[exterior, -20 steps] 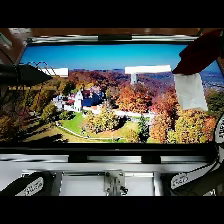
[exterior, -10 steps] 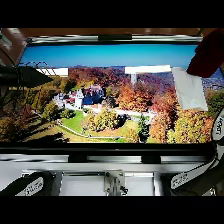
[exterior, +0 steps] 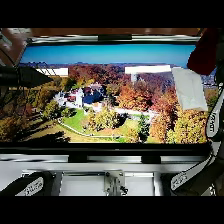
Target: Fold the shirts.
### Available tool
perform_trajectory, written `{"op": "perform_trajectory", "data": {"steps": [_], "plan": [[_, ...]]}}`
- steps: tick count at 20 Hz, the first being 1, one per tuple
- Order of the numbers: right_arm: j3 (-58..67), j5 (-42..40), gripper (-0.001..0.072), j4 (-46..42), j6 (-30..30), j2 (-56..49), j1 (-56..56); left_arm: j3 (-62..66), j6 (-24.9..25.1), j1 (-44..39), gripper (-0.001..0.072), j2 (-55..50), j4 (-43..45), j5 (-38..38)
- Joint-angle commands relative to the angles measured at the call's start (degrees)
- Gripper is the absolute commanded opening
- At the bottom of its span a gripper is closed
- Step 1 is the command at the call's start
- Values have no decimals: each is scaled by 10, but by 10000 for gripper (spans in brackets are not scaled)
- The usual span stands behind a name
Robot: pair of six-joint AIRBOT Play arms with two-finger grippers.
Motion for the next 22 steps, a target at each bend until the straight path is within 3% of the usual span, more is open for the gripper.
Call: {"op": "perform_trajectory", "data": {"steps": [1, 7, 11, 14, 17, 22], "plan": [[9, -88, 82, -58, 0, -1, -2, 0, -2, 0, 35, 0, 0, 0], [9, -521, 82, -103, 11, 17, -62, 0, -2, 0, 35, 3, 0, 0], [9, -732, 82, -235, 41, 46, -89, 0, -2, 0, 35, 4, -1, -9], [9, -808, 82, -346, 86, 76, -89, 0, 0, 0, 35, 4, -8, -10], [1, -897, 83, -356, 90, 78, -88, 0, 0, 0, 35, 4, -9, -10], [-85, -916, 83, -374, 94, 78, -86, 0, 0, 0, 35, 4, -16, -10]]}}
